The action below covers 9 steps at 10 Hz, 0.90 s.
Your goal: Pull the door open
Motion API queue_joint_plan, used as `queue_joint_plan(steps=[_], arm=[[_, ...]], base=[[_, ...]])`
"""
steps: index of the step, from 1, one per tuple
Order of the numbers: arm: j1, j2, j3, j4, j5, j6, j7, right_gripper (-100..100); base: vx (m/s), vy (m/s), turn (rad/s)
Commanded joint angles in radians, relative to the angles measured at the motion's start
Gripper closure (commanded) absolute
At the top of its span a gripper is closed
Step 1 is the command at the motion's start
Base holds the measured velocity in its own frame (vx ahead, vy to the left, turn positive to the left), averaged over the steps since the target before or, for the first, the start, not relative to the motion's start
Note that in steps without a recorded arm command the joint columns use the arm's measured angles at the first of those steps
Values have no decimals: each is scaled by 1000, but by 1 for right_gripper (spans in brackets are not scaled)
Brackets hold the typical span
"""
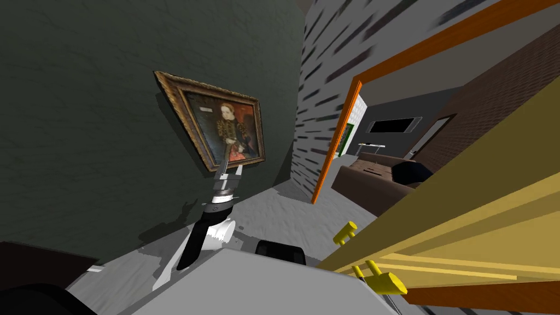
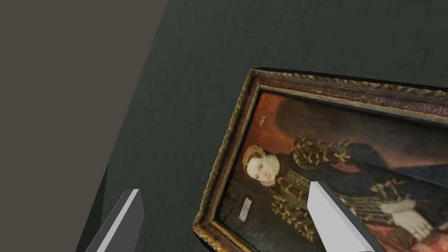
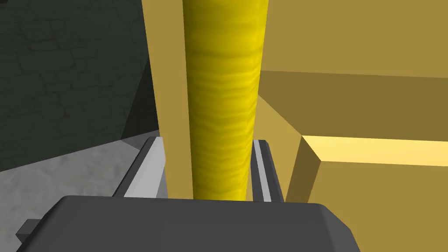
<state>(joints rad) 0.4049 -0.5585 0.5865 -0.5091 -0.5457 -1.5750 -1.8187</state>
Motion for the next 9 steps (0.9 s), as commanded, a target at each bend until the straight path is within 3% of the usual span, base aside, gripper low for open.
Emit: queue_joint_plan(steps=[1,2,3,5,7,8,9], arm=[[-13,13,19,-2,20,13,-6,100],[-13,13,19,-2,20,13,-6,100],[-13,13,19,36,20,13,-6,100],[-13,13,19,-2,20,13,-6,100],[-13,13,19,-2,20,13,-6,100],[-39,22,32,21,39,16,-15,100],[-39,22,32,21,39,16,-15,100]], base=[[82,123,45],[66,98,27],[27,21,1],[1,-14,-5],[-8,2,16],[29,68,39],[55,71,4]])
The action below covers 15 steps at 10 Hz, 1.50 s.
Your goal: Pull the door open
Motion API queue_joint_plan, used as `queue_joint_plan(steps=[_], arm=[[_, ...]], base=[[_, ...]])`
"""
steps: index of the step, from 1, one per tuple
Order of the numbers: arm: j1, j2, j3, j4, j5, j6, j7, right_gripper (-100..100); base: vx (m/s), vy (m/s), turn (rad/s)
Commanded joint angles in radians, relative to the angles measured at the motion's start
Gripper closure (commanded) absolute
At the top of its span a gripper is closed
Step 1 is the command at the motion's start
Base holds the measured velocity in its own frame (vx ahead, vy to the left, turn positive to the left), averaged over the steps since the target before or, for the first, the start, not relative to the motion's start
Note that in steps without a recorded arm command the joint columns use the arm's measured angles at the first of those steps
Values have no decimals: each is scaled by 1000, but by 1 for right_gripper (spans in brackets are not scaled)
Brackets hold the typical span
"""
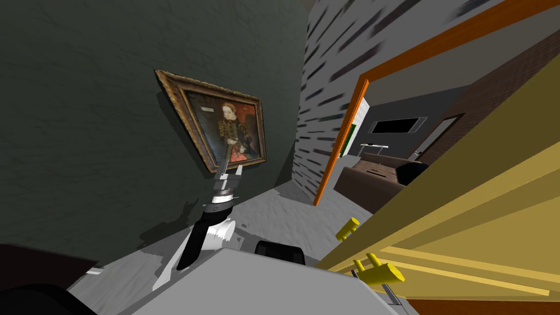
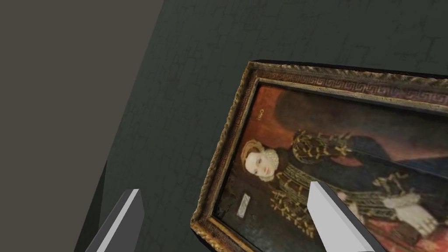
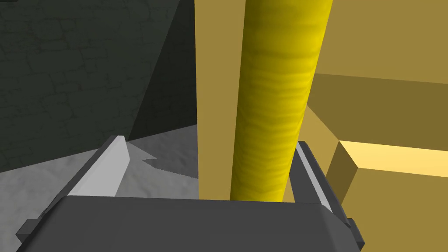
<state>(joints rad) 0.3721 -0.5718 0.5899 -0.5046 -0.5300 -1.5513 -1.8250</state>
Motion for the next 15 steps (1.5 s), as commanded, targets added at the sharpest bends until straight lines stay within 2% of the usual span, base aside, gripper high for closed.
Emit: queue_joint_plan(steps=[1,2,3,8,9,11,14,15], arm=[[-6,35,29,17,23,-8,-9,100],[-6,34,29,4,23,-8,-9,100],[-6,35,29,17,23,-8,-9,100],[-6,35,29,17,23,-8,-9,100],[-35,26,22,107,18,-45,-32,100],[-32,29,39,121,29,-64,-37,100],[-32,29,39,121,29,-64,-37,100],[-31,30,44,124,32,-72,-38,100]], base=[[41,44,1],[14,0,-9],[-1,-8,11],[-1,-3,1],[-110,-84,7],[-156,-108,21],[-63,-32,-12],[-26,-13,6]])
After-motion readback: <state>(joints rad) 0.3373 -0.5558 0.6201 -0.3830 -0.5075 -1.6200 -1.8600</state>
